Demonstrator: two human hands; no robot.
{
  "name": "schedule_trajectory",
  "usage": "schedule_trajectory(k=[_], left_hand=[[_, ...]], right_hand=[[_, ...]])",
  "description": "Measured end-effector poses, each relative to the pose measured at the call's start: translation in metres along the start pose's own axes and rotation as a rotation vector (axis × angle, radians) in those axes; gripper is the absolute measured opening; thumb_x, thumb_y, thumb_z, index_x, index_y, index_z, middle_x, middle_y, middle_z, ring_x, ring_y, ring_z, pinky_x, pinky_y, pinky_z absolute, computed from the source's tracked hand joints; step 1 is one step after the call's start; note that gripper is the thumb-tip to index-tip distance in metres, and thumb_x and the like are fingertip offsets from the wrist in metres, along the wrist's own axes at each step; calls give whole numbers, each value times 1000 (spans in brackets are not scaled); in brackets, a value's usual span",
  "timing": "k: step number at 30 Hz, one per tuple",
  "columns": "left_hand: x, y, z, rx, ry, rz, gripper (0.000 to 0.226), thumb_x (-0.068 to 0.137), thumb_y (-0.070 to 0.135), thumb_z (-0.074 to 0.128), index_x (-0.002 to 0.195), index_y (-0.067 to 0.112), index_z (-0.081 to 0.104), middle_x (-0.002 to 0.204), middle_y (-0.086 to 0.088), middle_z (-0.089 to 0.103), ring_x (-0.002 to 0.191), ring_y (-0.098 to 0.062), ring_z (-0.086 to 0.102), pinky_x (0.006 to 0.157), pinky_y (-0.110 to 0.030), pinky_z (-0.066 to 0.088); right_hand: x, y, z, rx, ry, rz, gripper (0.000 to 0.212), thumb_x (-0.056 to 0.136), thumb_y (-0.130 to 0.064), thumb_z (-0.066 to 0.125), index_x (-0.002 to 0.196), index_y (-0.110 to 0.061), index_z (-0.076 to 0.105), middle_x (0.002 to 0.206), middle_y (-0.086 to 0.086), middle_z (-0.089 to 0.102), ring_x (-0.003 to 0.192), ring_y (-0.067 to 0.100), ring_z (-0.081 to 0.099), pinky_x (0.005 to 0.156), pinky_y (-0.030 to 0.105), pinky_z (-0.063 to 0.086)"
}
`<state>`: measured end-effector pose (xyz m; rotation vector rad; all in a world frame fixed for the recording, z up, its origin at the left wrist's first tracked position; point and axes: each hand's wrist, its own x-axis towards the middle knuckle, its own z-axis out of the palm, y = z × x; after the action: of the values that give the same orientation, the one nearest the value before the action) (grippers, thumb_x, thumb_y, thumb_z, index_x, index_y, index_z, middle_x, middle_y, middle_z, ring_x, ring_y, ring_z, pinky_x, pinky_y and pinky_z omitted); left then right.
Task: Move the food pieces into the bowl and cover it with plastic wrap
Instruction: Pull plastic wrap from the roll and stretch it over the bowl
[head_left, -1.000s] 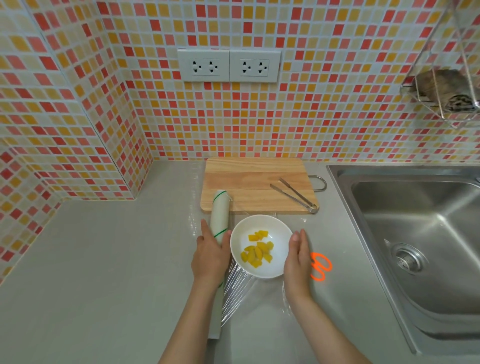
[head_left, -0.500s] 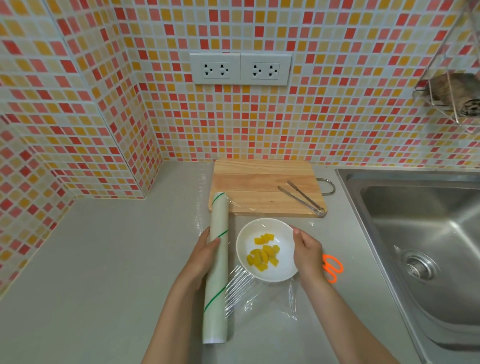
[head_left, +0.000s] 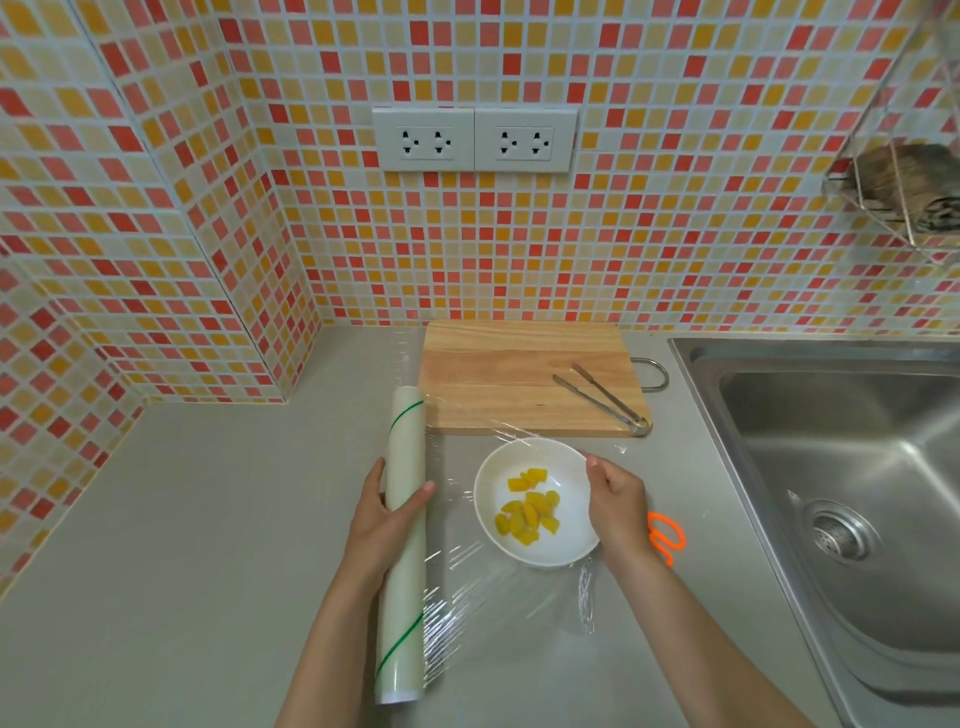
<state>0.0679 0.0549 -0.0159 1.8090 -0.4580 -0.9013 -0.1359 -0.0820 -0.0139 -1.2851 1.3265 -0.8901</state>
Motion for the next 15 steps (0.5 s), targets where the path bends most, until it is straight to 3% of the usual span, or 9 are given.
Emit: schedule_trajectory(k=[6, 9, 11, 13, 15], left_hand=[[4, -2, 2, 36, 21, 7, 61, 84, 52, 58, 138, 32, 39, 123, -7, 61, 105, -24, 62, 97, -44, 48], [3, -4, 3, 25, 23, 23, 52, 88, 52, 51, 135, 33, 42, 122, 0, 60, 109, -20, 59, 100, -42, 45], [3, -5, 3, 11, 31, 33, 48, 90, 50, 48, 135, 34, 42, 124, 8, 56, 112, -16, 56, 101, -37, 43], [3, -6, 3, -9, 39, 34, 47, 93, 47, 45, 137, 30, 43, 126, 10, 53, 116, -14, 52, 104, -36, 39], [3, -6, 2, -37, 38, 26, 46, 95, 43, 43, 137, 27, 43, 128, 10, 51, 118, -14, 50, 105, -35, 37]], right_hand=[[3, -2, -3, -28, -11, -29, 30, 96, -17, 42, 100, -14, 71, 85, 3, 70, 81, 17, 63, 70, 28, 49], [6, -1, -6, -123, 29, -110, 31, 93, -23, 48, 80, -4, 69, 65, 12, 63, 64, 15, 53, 58, 21, 41], [13, -9, -9, -192, 79, -204, 29, 91, -24, 52, 69, -9, 64, 60, 6, 59, 64, 16, 49, 54, 12, 36], [24, -21, -13, -292, 133, -312, 16, 90, -20, 56, 85, -13, 69, 81, 8, 68, 78, 22, 58, 72, 20, 45], [45, -33, -16, -499, 187, -399, 26, 89, -15, 56, 111, -2, 63, 110, 18, 63, 102, 32, 55, 90, 36, 43]])
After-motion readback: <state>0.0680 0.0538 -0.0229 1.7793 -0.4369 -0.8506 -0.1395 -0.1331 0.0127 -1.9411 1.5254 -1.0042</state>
